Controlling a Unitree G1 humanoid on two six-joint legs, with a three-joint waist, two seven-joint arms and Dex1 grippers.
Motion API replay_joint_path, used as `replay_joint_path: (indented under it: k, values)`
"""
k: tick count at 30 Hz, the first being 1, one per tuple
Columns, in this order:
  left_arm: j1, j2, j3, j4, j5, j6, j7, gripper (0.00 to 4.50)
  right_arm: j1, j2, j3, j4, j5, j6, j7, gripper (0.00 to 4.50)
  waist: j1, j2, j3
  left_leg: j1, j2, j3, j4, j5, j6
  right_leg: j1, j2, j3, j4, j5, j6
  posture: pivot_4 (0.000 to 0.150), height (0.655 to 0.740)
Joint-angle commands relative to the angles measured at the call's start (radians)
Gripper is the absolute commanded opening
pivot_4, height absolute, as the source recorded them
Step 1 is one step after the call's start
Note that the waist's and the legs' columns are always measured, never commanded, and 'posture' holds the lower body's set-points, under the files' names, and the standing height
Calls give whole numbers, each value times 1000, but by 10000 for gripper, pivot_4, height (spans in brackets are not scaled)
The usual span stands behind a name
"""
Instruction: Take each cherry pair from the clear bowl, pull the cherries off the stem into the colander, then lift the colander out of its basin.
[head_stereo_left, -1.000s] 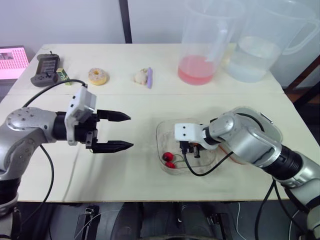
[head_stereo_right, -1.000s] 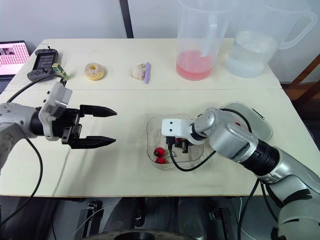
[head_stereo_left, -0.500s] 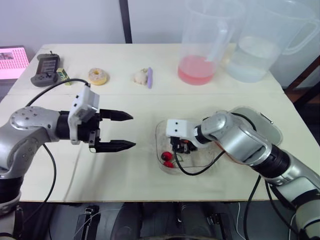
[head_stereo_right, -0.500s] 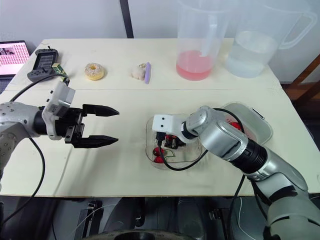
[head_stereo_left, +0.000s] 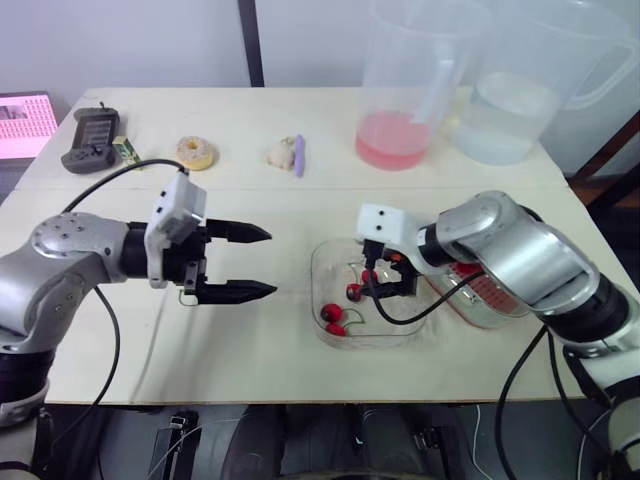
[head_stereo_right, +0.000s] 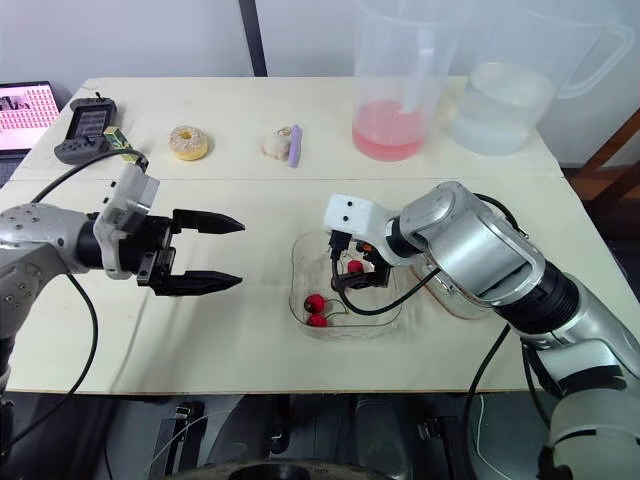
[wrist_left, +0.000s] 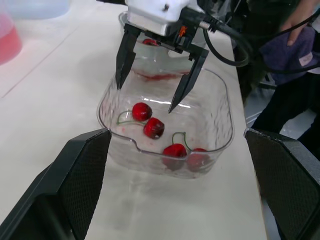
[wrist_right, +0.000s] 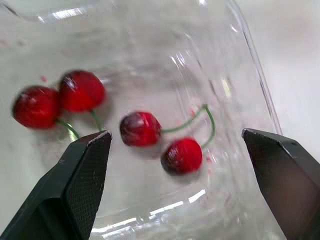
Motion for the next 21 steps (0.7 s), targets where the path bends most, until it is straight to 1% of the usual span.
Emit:
replay_joint_path:
  k: [1,9,12,16,19,21]
  values:
    - [-12,-2,6,-14,2,-13,1,45000,4,-5,23,-5,-11,-22,-24,44398,-2,0,0,0,0,0,0,0,0,0,0,0,0,0,0,1500,7400]
    - [-10,-4,9,-21,4,-10,8,45000,25,3,96,36,-39,-55,-64,44398,1,0,0,0,0,0,0,0,0,0,0,0,0,0,0,1500,7400]
    - [-23,-20,7,-19,16,-21,30,45000,26,-12,132,61,-70,-91,-67,44398,1,0,0,0,0,0,0,0,0,0,0,0,0,0,0,1500,7400]
    - [-30,-23,3,-20,20,-18,27,45000,23,-6,139,79,-76,-105,-58,44398,2,0,0,0,0,0,0,0,0,0,0,0,0,0,0,1500,7400]
    - [-30,-23,-1,-20,29,-20,29,45000,23,-4,142,83,-76,-105,-53,36354,2,0,0,0,0,0,0,0,0,0,0,0,0,0,0,1500,7400]
    - [-27,-24,-2,-21,33,-22,30,45000,24,0,142,79,-75,-99,-55,26864,2,0,0,0,0,0,0,0,0,0,0,0,0,0,0,1500,7400]
